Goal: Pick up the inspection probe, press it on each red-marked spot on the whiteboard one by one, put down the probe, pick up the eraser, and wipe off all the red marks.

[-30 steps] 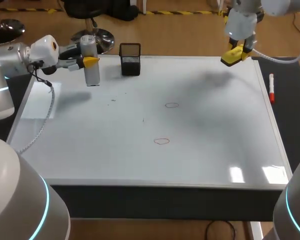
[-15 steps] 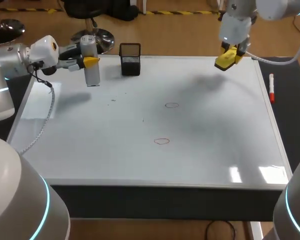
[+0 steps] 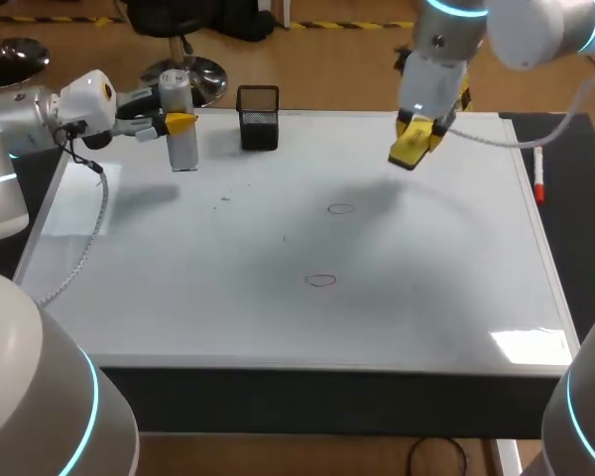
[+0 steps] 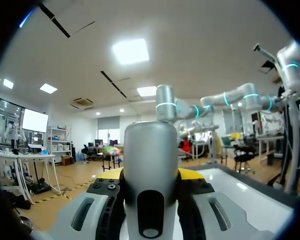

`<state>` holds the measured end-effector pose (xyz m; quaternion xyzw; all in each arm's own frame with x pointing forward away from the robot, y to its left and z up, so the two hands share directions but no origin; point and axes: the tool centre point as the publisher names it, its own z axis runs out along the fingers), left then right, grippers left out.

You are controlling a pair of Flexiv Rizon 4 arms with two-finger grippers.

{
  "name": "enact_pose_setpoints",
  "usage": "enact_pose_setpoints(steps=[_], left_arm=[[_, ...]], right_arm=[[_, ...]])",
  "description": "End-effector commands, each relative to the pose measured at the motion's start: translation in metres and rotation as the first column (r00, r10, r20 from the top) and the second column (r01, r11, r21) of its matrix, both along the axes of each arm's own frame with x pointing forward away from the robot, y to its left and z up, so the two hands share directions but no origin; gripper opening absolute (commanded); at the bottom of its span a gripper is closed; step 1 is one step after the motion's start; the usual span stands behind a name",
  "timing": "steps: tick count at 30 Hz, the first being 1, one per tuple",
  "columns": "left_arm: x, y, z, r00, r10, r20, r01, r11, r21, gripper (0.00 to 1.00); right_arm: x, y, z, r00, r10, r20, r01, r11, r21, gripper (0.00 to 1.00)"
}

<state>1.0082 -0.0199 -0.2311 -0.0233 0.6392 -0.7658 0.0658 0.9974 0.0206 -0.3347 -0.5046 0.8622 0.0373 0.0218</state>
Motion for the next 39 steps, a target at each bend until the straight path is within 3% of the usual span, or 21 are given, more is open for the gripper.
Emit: enact_pose_setpoints(steps=[1,9,18,29,39], left_arm=[[-0.002,-0.001,0.002,1.0,0.006,0.001,-0.006,1.0,0.002,0.0],[-0.002,-0.001,0.002,1.0,0.006,0.001,-0.006,1.0,0.002,0.0],[-0.002,-0.001,0.002,1.0,0.006,0.001,-0.006,1.0,0.002,0.0],[-0.002,-0.001,0.002,1.0,0.006,0.001,-0.006,1.0,0.002,0.0],[-0.002,-0.001,0.002,1.0,0.006,0.001,-0.006,1.0,0.002,0.0]], right_arm=[[-0.021,0.032,0.0,0.999,0.034,0.037,-0.033,0.999,-0.034,0.0],[-0.036,0.08,-0.014,0.992,0.122,-0.007,-0.122,0.992,-0.025,0.0],[-0.039,0.114,-0.029,0.986,0.166,-0.022,-0.166,0.986,-0.008,0.0],[-0.041,0.14,-0.06,0.98,0.184,-0.069,-0.186,0.982,-0.03,0.0],[-0.041,0.145,-0.071,0.98,0.192,-0.046,-0.195,0.98,-0.047,0.0]])
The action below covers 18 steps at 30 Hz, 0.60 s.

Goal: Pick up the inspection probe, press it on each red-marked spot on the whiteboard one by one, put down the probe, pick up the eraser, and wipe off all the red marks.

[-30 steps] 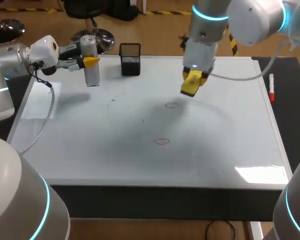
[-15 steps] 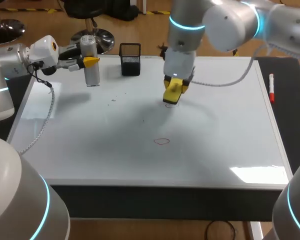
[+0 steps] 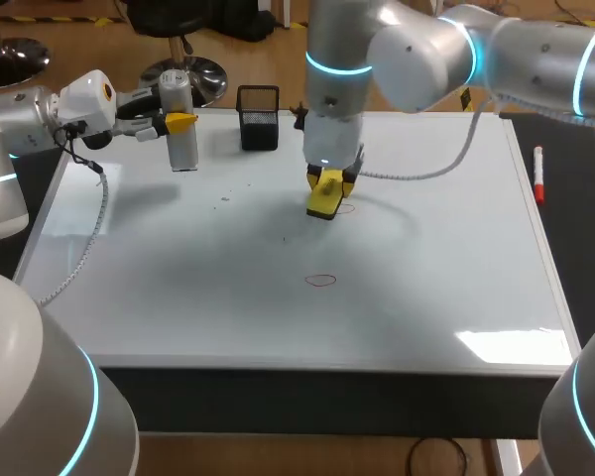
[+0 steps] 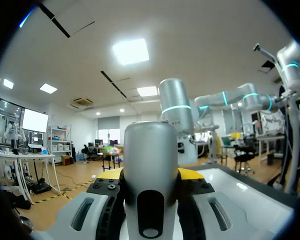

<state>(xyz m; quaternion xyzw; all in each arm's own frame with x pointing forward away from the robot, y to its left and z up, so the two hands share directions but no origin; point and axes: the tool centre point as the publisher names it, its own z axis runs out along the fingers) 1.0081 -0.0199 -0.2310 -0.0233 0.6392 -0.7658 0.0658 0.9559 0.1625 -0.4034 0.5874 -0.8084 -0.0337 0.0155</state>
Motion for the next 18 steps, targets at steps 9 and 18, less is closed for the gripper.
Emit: enact_pose_setpoints(steps=[9,18], left_arm=[[-0.002,-0.001,0.002,1.0,0.006,0.001,-0.006,1.0,0.001,0.0],[-0.002,-0.001,0.002,1.0,0.006,0.001,-0.006,1.0,0.001,0.0]], right_arm=[[-0.001,0.005,-0.009,1.0,-0.007,0.023,0.008,0.999,-0.033,0.0],[-0.005,0.013,-0.012,1.0,0.004,0.019,-0.004,1.0,-0.023,0.0]])
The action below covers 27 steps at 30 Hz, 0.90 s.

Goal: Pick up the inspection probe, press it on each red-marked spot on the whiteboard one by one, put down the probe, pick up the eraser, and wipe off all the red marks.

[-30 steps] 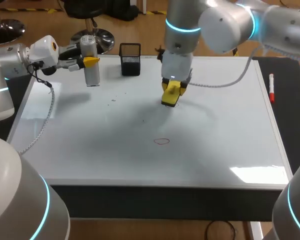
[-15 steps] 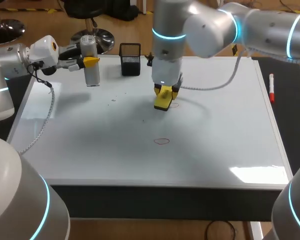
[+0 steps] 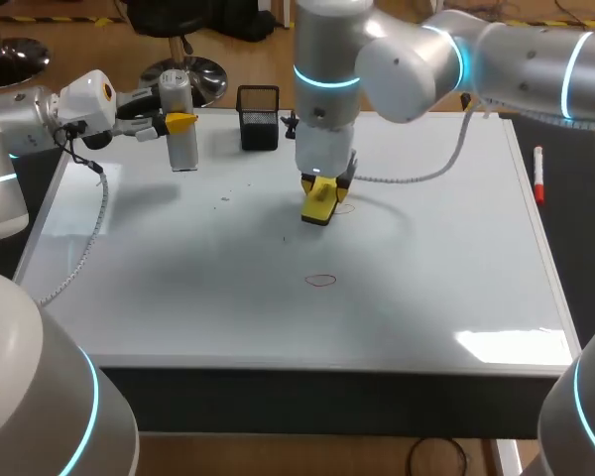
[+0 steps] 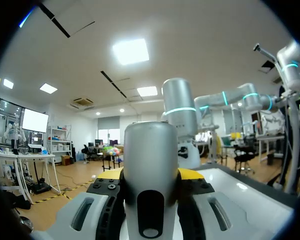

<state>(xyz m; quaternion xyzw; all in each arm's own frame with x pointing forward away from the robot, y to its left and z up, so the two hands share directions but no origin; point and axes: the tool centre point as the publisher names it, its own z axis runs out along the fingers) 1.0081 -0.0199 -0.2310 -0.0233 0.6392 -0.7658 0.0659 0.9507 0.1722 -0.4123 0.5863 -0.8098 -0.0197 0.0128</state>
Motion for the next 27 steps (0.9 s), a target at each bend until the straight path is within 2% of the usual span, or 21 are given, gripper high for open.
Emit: enact_pose_setpoints(steps=[1,15,27], left_arm=[[-0.002,-0.001,0.002,1.0,0.006,0.001,-0.006,1.0,0.001,0.0],[-0.002,-0.001,0.002,1.0,0.006,0.001,-0.006,1.0,0.001,0.0],[-0.002,-0.001,0.002,1.0,0.006,0.001,-0.006,1.0,0.001,0.0]], right_arm=[[0.0,0.004,-0.003,1.0,0.005,0.0,-0.005,1.0,-0.004,0.0],[-0.002,0.01,-0.016,1.0,0.012,0.007,-0.012,1.0,-0.002,0.0],[-0.006,-0.004,-0.028,1.0,-0.014,-0.015,0.014,1.0,0.001,0.0]])
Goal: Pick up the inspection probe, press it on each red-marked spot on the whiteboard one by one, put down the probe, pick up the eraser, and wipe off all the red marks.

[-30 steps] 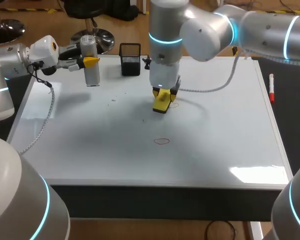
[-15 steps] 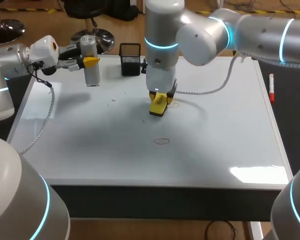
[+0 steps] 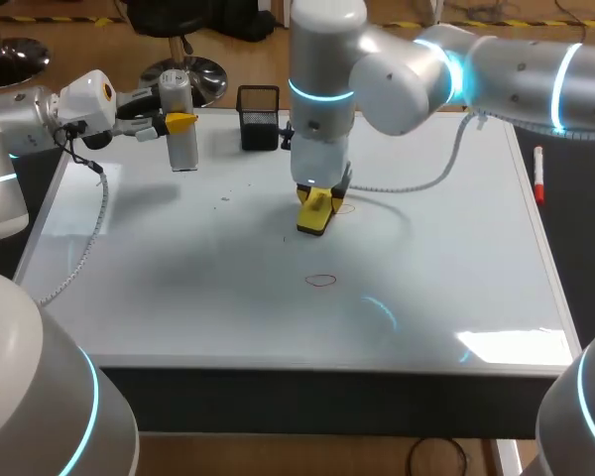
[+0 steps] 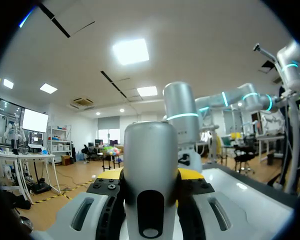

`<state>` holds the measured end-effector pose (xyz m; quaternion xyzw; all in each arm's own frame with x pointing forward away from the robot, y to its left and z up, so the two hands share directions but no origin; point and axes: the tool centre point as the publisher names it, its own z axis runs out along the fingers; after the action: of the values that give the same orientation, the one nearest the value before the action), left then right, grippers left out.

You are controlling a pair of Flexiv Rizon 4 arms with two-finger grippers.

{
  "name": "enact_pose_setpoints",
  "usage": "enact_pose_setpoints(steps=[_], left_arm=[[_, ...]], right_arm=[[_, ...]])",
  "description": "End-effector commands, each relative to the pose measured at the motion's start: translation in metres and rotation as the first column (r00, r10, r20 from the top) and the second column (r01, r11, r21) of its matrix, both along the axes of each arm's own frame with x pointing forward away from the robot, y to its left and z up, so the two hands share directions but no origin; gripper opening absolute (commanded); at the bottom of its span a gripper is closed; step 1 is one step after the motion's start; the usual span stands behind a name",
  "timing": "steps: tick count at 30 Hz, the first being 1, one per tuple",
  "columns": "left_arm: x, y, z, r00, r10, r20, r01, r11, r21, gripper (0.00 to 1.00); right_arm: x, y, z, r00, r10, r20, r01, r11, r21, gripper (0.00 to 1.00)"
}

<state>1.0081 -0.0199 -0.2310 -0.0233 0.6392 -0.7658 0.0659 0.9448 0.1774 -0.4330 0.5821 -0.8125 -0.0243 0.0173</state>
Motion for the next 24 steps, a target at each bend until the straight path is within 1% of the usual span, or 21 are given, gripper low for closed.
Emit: enact_pose_setpoints(steps=[1,11,19,24], left_arm=[[-0.002,-0.001,0.002,1.0,0.006,0.001,-0.006,1.0,0.001,0.0],[-0.002,-0.001,0.002,1.0,0.006,0.001,-0.006,1.0,0.001,0.0],[-0.002,-0.001,0.002,1.0,0.006,0.001,-0.006,1.0,0.001,0.0],[-0.002,-0.001,0.002,1.0,0.006,0.001,-0.006,1.0,0.001,0.0]], right_arm=[[-0.001,-0.011,-0.008,1.0,-0.008,-0.004,0.008,1.0,0.0,0.0],[-0.008,-0.036,-0.016,0.999,-0.051,-0.015,0.051,0.998,-0.023,0.0],[-0.015,-0.06,-0.024,0.996,-0.086,-0.038,0.084,0.996,-0.041,0.0],[-0.017,-0.072,-0.024,0.994,-0.104,-0.041,0.102,0.994,-0.048,0.0]])
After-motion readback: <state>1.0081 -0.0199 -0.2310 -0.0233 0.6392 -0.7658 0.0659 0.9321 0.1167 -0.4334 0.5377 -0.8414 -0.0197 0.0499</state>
